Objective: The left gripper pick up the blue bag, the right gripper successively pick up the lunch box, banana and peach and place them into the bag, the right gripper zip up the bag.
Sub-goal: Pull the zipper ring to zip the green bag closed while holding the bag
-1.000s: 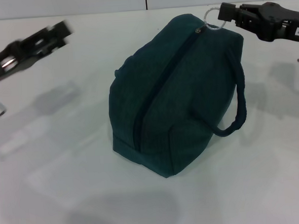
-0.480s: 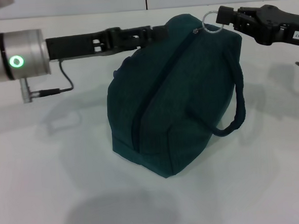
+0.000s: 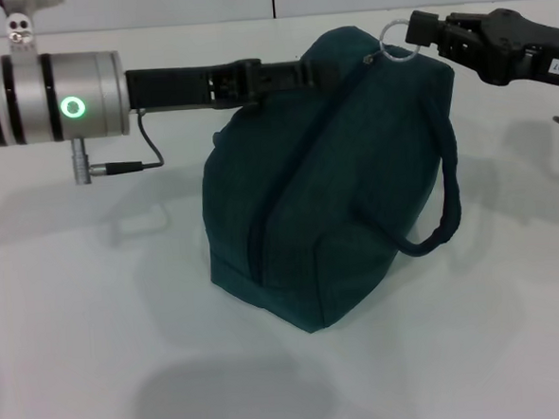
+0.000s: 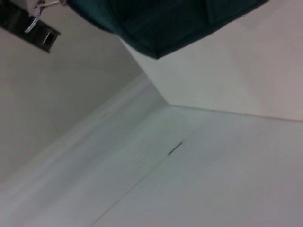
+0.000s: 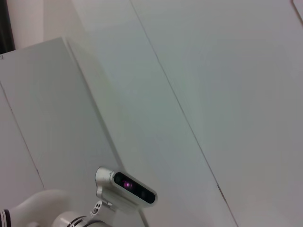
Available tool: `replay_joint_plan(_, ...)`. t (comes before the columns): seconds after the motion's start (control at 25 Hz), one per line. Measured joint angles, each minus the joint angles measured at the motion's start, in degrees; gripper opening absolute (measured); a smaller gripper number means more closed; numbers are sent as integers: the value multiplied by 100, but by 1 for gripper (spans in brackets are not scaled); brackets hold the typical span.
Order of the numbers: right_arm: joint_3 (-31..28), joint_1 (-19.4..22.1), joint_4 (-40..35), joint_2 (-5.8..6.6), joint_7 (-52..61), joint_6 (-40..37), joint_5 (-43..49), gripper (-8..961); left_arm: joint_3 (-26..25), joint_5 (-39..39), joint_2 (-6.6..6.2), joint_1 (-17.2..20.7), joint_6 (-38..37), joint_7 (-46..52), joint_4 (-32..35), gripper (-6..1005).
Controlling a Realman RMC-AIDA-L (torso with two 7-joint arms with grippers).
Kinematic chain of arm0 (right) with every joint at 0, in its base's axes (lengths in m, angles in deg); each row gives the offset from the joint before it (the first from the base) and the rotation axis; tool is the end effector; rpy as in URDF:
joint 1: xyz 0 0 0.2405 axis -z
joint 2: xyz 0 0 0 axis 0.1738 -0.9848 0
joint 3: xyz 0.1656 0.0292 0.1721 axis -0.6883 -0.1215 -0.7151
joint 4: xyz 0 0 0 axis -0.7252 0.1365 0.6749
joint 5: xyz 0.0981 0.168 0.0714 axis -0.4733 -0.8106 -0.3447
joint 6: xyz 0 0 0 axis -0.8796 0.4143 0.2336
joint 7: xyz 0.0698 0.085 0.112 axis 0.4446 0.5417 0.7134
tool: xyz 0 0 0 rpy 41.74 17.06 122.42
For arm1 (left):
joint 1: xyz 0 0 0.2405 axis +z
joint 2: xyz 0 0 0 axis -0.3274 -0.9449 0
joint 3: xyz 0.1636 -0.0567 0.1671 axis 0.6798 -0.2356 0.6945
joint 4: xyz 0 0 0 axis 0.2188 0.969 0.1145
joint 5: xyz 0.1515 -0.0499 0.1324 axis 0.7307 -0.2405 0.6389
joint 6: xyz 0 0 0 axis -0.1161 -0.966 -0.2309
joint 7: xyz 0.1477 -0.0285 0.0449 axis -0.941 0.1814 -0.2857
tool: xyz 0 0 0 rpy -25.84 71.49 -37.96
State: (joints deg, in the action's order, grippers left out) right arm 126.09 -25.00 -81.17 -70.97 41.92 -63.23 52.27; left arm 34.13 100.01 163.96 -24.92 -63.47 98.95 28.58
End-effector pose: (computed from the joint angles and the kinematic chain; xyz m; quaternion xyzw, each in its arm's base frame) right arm 0.1722 0.3621 0.0301 -0.8730 0.2239 0.4213 0.1016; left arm -0.1583 0.3736 -0.0119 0.8418 0.4553 0.2896 0.0178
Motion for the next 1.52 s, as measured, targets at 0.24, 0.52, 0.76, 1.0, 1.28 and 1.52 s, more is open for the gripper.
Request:
replay_joint_plan(0.24,-4,58,0,0,-35,-12,-2,36,64,-146,27,-30,66,-51,5,821)
replay_joint_plan(0.52,-4,85,0,0,-35,-34,-56,37,88,-194,57,-41,70,-72,14,528)
replay_joint_plan(0.76,-4,107,37,0,-46,-34,-89,37,144,-163,111,-75,66,-75,14,399)
replay_joint_plan(1.0,-4,131,70,0,-57,-36,-147,38,146,-251,133,-65,80,-17,-34,169)
replay_joint_plan(1.28,-3,204,291,14,-139,-93,-366,39,158,-361,150,-32,79,53,-159,48)
replay_joint_plan(1.52,-4,328,302,31,-171,-192,-514,39,163,-366,148,-59,71,282,-265,51)
